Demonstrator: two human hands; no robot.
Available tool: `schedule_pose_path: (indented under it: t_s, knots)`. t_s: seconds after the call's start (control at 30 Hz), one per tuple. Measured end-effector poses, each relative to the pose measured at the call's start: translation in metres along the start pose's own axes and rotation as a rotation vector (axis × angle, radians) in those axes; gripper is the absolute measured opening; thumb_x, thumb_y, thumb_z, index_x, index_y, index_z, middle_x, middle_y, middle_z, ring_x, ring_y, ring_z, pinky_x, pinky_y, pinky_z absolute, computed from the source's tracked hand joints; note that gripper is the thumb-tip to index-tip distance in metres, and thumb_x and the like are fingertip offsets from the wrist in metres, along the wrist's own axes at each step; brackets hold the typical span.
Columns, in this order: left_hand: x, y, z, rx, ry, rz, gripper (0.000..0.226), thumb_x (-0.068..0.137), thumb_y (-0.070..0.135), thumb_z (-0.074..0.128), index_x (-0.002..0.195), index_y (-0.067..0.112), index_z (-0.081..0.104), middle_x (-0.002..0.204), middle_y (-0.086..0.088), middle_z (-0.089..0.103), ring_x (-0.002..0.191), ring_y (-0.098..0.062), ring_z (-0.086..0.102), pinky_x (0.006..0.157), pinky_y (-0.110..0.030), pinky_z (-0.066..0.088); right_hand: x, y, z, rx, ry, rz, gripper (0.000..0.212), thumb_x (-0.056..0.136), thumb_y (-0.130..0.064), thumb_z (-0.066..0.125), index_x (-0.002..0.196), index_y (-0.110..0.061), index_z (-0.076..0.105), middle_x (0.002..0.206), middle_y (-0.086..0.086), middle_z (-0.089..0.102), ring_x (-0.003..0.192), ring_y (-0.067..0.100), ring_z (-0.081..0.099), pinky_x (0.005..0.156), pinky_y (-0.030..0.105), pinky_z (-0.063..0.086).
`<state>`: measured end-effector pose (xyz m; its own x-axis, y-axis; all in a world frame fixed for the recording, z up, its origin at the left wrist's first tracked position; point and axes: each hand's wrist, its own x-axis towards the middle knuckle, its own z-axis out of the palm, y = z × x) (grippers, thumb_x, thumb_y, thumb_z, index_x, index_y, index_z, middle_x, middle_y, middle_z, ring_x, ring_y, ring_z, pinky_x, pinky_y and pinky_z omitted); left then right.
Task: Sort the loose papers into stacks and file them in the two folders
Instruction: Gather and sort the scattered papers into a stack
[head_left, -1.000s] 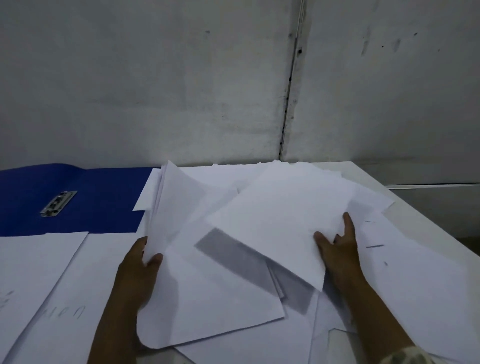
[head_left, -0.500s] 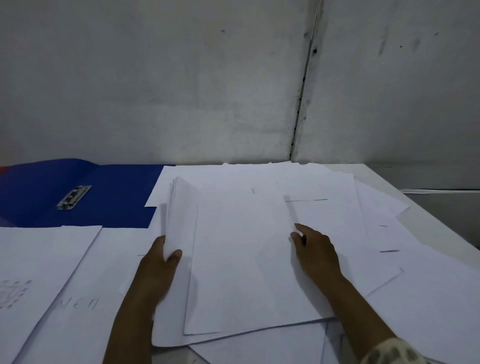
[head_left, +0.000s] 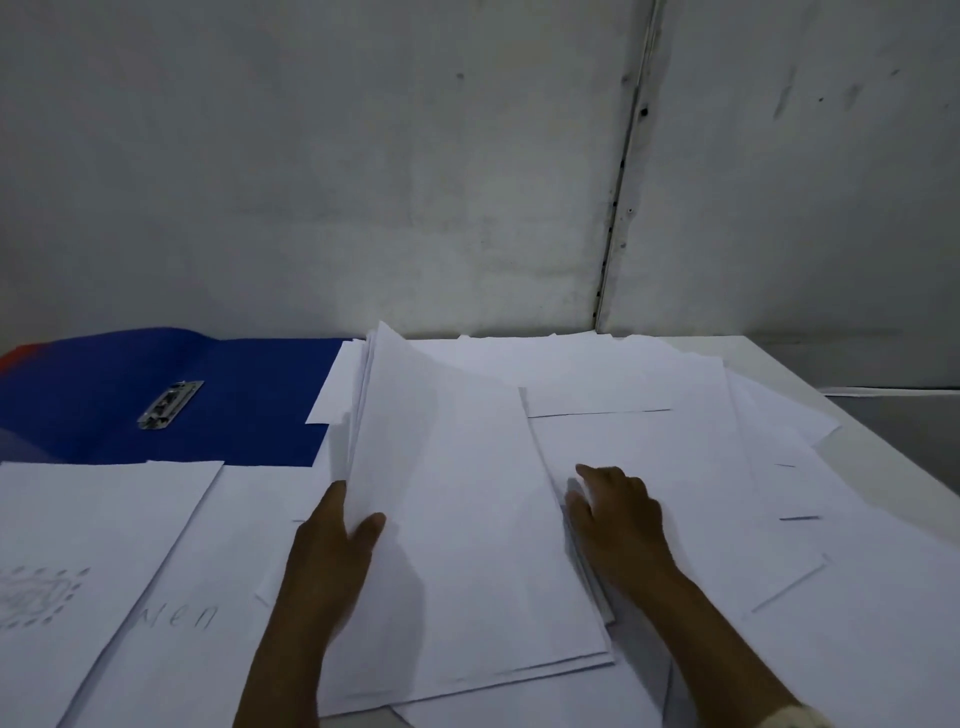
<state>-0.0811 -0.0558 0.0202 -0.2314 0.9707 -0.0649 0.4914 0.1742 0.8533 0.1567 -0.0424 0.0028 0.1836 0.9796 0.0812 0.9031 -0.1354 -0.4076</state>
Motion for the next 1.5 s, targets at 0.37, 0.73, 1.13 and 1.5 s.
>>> schedule_pose_path:
  t_s: [0.37, 0.73, 1.13, 1.5]
  knots:
    - [-0.021, -0.012, -0.043, 0.068, 0.108, -0.105, 0.044, 0.092, 0.018, 0.051, 0.133, 0.007, 0.040, 0.128, -0.019, 0.052, 0.107, -0.034, 0.051, 0.098, -0.049, 0.038, -0.008, 0.006, -0.033, 0.033, -0.403, -0.016, 0.074, 0.076, -0.043, 0.071, 0.137, -0.018, 0.037, 0.134, 0.001, 0.045, 0.121, 0.018, 0.047, 0.088, 0.022, 0.038]
    - [-0.055, -0.024, -0.054, -0.140, 0.173, -0.167, 0.041, 0.087, 0.008, 0.059, 0.126, 0.002, 0.050, 0.120, -0.021, 0.056, 0.096, -0.024, 0.047, 0.088, -0.036, 0.036, -0.017, 0.040, -0.041, 0.653, -0.191, 0.086, 0.020, 0.089, -0.009, 0.058, 0.070, -0.015, 0.061, 0.069, 0.004, 0.060, 0.060, 0.016, 0.051, 0.058, 0.026, 0.039]
    - [-0.053, 0.005, -0.008, -0.233, 0.074, -0.128, 0.049, 0.087, 0.012, 0.059, 0.132, 0.001, 0.044, 0.131, -0.022, 0.052, 0.118, -0.035, 0.048, 0.103, -0.042, 0.034, -0.033, 0.045, -0.038, 0.983, -0.149, 0.297, 0.015, 0.091, -0.006, 0.054, 0.081, -0.013, 0.063, 0.084, 0.007, 0.068, 0.078, 0.023, 0.061, 0.074, 0.032, 0.049]
    - [-0.043, 0.011, 0.015, -0.146, -0.094, -0.119, 0.047, 0.090, 0.011, 0.055, 0.134, 0.005, 0.040, 0.122, -0.014, 0.054, 0.097, -0.021, 0.046, 0.091, -0.032, 0.038, -0.026, 0.050, -0.026, 0.805, -0.366, 0.261, 0.030, 0.096, -0.008, 0.039, 0.120, -0.010, 0.056, 0.127, 0.010, 0.056, 0.110, 0.023, 0.052, 0.093, 0.028, 0.037]
